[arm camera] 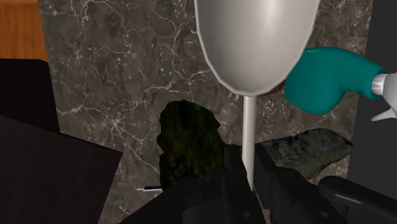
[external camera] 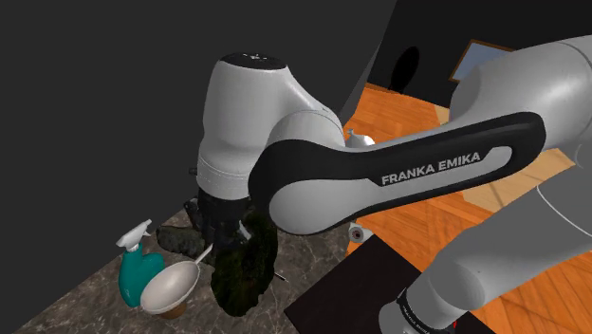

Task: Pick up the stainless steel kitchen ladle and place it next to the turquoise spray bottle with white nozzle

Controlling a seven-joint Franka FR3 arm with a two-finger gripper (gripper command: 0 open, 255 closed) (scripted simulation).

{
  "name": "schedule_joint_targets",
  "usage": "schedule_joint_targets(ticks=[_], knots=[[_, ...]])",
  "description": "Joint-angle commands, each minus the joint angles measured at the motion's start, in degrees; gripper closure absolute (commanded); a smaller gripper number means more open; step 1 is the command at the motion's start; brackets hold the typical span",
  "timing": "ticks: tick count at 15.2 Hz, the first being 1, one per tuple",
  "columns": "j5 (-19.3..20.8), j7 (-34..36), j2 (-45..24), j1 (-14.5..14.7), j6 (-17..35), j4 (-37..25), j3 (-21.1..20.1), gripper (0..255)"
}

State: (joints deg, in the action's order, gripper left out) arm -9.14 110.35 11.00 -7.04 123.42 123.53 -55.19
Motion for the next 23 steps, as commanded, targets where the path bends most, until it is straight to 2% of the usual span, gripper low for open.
schedule_joint_targets(ticks=[1,12,19,23], knots=[[0.7,0.5,-0.9,-0.2,1.8,1.1,-0.5,255],[7.2,5.4,-7.4,-1.7,10.7,5.9,-3.6,255],[15.2,11.2,-13.6,-2.1,15.9,8.1,-4.5,255],[20.5,15.1,-17.4,-0.2,18.5,9.0,-2.5,255]])
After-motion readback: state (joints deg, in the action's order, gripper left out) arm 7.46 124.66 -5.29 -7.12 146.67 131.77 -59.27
